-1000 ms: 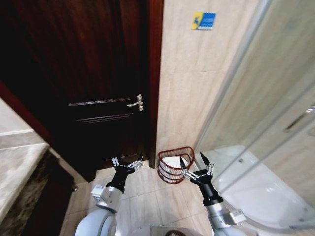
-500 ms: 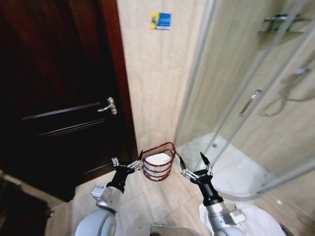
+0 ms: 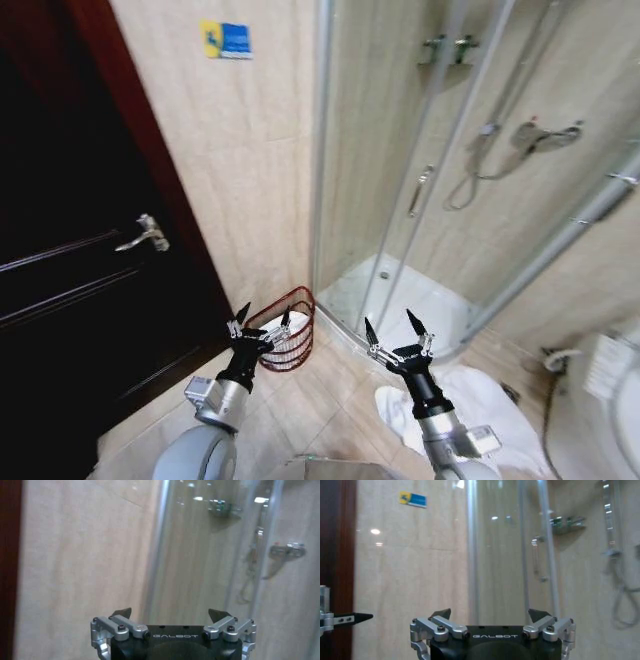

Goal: Discard the used towel into the hamper.

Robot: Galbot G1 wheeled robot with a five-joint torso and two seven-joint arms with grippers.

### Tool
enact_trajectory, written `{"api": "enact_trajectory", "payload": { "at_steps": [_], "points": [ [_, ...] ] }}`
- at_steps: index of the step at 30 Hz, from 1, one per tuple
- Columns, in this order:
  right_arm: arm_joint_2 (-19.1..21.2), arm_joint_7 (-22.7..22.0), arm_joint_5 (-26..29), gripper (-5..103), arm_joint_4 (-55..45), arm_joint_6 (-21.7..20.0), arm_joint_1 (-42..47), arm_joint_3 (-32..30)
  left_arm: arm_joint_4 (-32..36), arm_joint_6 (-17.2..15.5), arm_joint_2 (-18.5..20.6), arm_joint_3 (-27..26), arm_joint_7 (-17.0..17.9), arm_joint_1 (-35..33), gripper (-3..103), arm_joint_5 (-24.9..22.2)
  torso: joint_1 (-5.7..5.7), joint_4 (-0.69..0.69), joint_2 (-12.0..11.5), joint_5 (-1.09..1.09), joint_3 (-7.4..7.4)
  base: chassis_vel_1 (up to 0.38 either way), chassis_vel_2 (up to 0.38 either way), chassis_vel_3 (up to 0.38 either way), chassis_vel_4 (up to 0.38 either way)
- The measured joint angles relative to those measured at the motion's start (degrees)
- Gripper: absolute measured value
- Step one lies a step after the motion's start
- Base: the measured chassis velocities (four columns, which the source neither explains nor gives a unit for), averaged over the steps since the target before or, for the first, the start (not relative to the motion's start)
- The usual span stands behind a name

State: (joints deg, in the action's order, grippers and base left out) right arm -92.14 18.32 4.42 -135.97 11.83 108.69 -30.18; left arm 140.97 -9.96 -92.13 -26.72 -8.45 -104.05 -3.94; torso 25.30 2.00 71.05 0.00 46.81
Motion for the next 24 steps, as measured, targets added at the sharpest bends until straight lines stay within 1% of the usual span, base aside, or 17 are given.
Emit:
{"api": "enact_trajectory", "payload": {
  "at_steps": [24],
  "points": [
    [0.0,0.0,0.0,100,0.0,0.0,0.0,0.0,0.0,0.0,0.0,0.0,0.0,0.0,100,0.0,-0.09,0.00,-0.2,0.00,-0.06,-0.121,-0.130,-0.121,-0.122]
  ]
}}
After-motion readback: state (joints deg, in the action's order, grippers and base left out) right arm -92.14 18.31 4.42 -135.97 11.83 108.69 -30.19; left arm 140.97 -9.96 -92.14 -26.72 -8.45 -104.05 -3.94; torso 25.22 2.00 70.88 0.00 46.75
